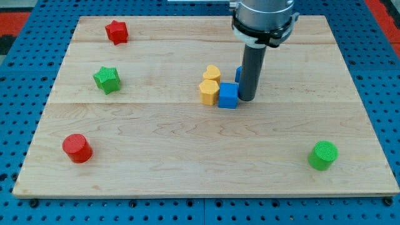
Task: Move the blue triangle to the group of blocks
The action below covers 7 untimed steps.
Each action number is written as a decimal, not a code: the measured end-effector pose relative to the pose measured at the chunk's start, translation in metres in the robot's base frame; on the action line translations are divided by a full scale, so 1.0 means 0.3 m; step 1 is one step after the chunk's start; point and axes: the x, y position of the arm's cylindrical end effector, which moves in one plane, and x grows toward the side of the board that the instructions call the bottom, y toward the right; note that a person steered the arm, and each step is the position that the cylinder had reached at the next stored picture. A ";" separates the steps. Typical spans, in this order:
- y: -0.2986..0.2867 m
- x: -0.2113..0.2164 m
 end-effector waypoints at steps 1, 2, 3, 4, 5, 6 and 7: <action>0.014 0.000; 0.264 -0.028; 0.365 -0.110; 0.359 -0.199; 0.358 -0.203; 0.245 -0.203; 0.089 -0.201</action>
